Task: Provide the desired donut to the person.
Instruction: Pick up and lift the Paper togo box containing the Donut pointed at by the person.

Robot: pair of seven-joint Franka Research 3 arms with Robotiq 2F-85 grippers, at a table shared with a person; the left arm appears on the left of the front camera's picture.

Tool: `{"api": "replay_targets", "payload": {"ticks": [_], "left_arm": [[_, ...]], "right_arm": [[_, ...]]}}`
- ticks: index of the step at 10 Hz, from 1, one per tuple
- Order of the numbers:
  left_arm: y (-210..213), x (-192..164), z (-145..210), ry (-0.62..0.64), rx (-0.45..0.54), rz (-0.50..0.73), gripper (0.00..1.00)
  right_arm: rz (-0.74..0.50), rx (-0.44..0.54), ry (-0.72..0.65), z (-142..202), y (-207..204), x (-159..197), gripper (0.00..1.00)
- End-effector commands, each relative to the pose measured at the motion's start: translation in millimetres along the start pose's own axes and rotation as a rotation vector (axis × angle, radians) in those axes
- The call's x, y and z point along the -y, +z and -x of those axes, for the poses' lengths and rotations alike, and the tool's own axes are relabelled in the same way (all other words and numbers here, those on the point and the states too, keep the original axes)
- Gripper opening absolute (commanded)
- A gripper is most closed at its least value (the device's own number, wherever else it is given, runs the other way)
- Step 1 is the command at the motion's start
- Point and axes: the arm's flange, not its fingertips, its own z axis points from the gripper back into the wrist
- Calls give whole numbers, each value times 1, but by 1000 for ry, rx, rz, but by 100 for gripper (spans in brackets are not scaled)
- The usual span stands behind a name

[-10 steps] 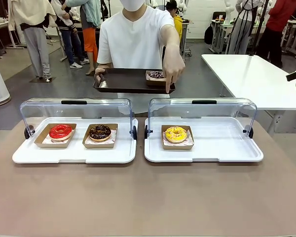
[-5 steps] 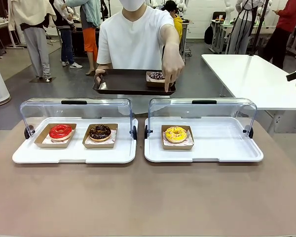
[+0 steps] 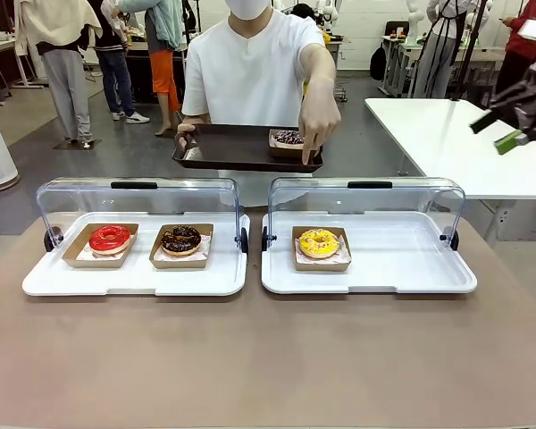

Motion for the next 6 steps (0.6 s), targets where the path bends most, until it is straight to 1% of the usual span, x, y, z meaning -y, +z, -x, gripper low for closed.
{"api": "replay_targets", "payload": {"ticks": [1,2,3,4,6], "left_arm": [[-1,0,-1,0,2,-1,100],[-1,0,-1,0,2,-1,100],[-1,0,-1,0,2,-1,100],[-1,0,-1,0,2,-1,100],[-1,0,-1,0,2,-1,100]], "right_arm": [[-54,-146,48,-34,-28,-5,100],[-92,-224,104,-53,-50,-17,100],[-109,-281,148,-69,-74,-30,100],[-103,-313,170,-80,-91,-40,100],[-95,-339,192,-91,-112,-56,100]]}}
